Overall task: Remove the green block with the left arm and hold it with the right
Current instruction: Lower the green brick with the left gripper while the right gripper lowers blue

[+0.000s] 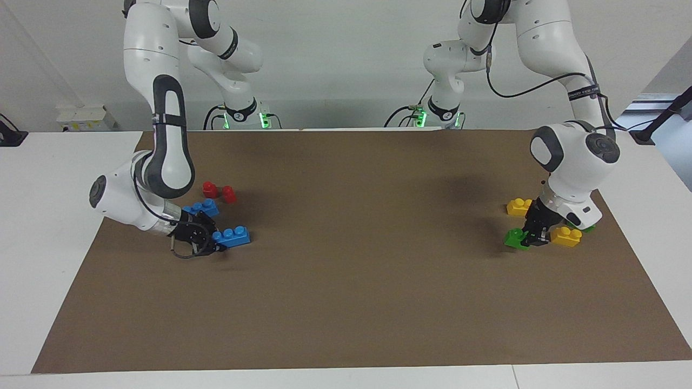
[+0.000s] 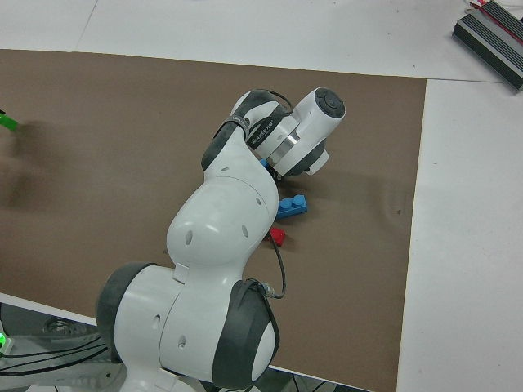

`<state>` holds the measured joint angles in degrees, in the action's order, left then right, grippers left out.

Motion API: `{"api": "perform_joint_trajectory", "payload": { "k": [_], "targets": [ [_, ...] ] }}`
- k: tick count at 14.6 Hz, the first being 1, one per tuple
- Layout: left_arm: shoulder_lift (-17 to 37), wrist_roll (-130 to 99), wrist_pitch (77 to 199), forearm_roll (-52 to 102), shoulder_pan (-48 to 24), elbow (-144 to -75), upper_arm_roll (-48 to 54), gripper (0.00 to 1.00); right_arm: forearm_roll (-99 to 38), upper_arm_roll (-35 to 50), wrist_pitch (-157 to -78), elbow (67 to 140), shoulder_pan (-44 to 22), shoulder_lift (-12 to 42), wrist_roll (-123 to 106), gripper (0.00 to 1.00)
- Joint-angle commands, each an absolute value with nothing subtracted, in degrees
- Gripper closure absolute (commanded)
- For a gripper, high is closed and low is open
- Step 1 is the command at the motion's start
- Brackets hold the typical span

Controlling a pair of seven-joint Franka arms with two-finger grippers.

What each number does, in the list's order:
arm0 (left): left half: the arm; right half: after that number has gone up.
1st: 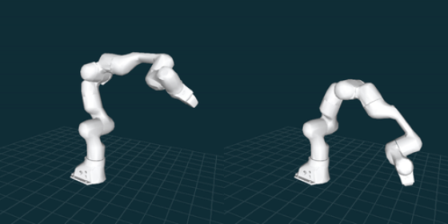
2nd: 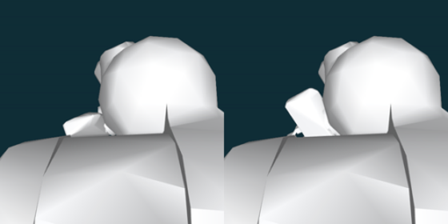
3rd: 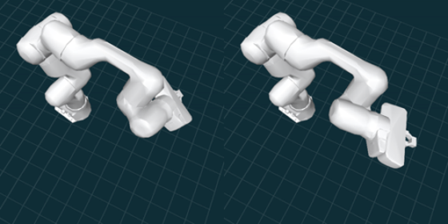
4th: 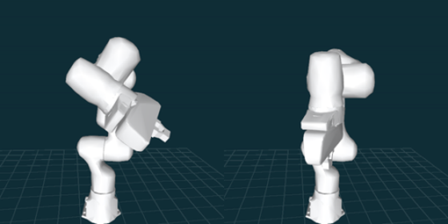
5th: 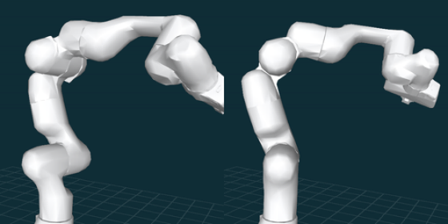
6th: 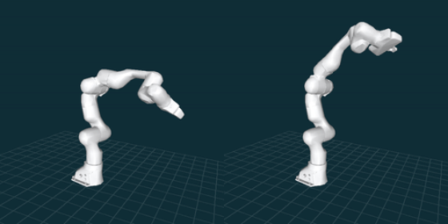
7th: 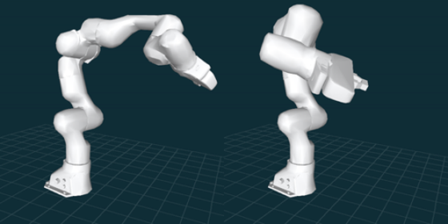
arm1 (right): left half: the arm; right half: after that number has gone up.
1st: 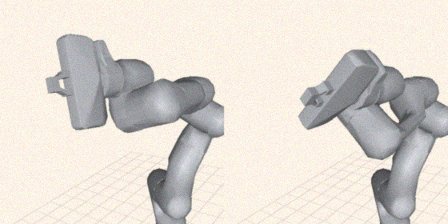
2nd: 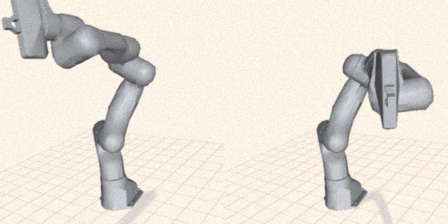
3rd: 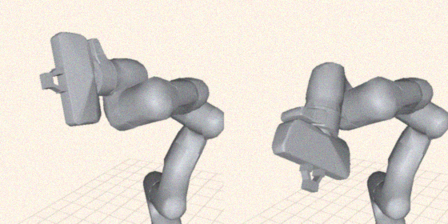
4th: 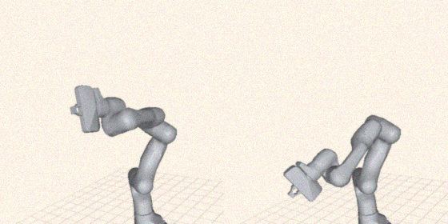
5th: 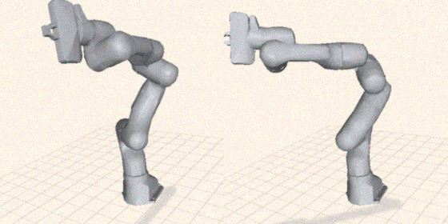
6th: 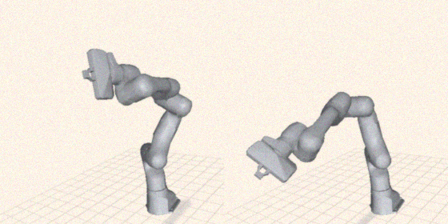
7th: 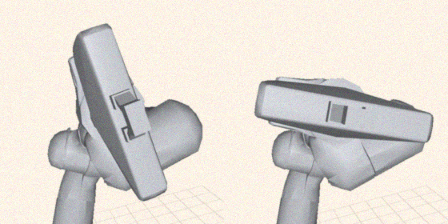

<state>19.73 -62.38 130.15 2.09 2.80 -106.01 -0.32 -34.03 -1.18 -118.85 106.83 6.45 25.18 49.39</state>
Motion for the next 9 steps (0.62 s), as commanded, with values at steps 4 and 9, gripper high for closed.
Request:
{"api": "perform_joint_trajectory", "payload": {
  "k": [4, 9],
  "targets": [
    [24.7, -61.3, 135.3, -1.5, 3.0, -103.4, 0.1, 1.00, -32.7, -0.4, -117.4, 105.7, 6.8, 20.5, 49.0, 0.00],
    [24.4, -54.1, 133.9, -1.6, 2.7, -103.4, 0.1, 0.00, -21.8, -0.3, -111.0, 102.0, 3.0, 13.3, 47.2, 0.00]
  ]
}}
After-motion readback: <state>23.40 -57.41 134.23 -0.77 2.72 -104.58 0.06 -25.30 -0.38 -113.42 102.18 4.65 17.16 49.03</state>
